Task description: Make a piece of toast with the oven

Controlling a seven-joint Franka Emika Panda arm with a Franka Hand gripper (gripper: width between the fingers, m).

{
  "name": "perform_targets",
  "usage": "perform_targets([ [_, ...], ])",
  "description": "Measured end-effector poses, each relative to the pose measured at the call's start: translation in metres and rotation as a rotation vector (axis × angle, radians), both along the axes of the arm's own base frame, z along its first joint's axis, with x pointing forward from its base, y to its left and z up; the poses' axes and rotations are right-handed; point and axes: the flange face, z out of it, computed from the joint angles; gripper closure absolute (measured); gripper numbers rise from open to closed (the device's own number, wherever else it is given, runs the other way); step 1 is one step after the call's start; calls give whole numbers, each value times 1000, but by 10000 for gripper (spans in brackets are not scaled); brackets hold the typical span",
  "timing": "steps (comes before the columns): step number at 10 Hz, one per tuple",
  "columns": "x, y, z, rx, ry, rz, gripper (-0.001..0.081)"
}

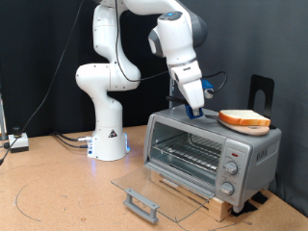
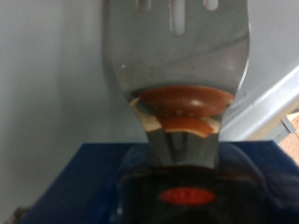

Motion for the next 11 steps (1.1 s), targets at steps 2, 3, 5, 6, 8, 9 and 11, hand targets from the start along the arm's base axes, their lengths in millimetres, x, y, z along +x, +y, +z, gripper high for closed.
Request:
perform_targets([
  [2,3,12,-13,6,0,-11,396],
  [3,5,18,-18,10,-6,-13,396],
  [5,7,27,-22,21,-23,-17,396],
  [6,8,30,-22,30,-29,-20,396],
  [8,8,35,-20,41,-49,-23,396],
  [9,9,35,-18,44,-61,-28,396],
  [11,12,35,-13,61,-110,-45,396],
])
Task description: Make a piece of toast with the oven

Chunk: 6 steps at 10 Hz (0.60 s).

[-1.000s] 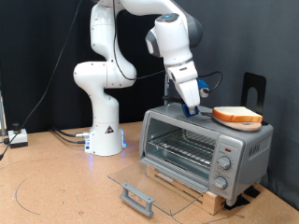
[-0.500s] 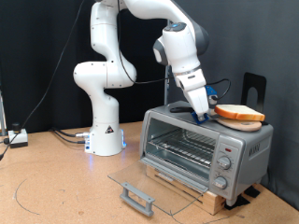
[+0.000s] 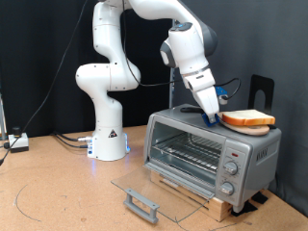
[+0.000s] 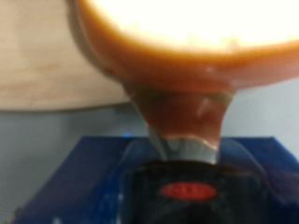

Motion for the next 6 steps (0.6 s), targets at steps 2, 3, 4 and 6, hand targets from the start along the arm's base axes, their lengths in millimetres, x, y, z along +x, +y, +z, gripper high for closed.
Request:
perform_targets([
  [2,2,-2,4,32,-68,1,396],
  [3,2,-5,6,51,-88,3,396],
  [4,2,-8,9,67,-103,3,396],
  [6,0,-17,13,85,-97,-3,396],
])
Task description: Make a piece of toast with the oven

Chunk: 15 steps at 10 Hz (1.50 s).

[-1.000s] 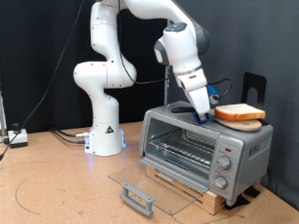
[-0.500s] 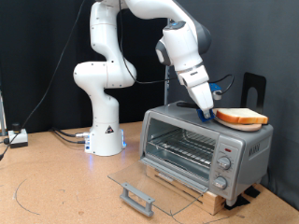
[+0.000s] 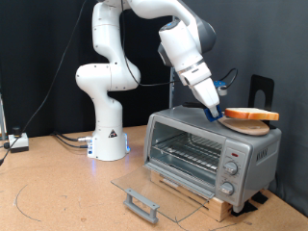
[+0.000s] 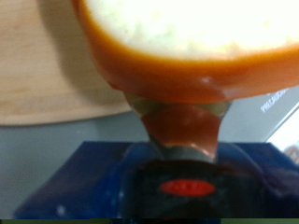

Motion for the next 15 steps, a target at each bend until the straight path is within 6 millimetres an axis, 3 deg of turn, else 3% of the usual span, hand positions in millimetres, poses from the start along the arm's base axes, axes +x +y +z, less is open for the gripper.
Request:
perform_targets([
  [6,-4,-24,7,28,40,-17,396],
  [15,-16,-170,-3,61,92,-84,396],
])
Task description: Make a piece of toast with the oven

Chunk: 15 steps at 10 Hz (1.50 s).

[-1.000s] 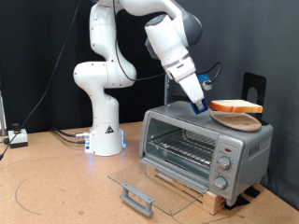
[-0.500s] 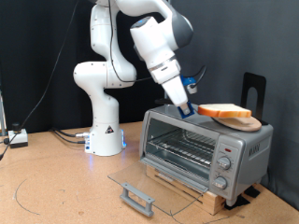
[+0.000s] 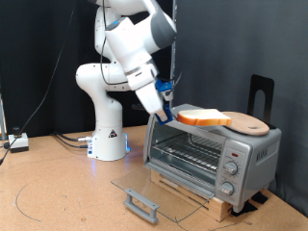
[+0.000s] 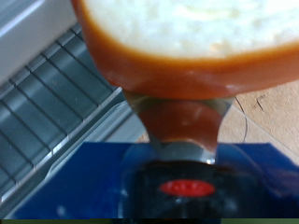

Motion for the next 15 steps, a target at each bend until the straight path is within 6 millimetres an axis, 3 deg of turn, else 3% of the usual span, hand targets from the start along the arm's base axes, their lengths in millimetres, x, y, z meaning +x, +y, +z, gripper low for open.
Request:
perform_targets([
  [8,-43,-120,-5,-36,40,-11,396],
  [9,-48,-128,-6,-39,53,-8,396],
  [12,-49,-123,-17,-42,68,-5,396],
  [15,-49,-110,-53,-92,102,-1,396],
])
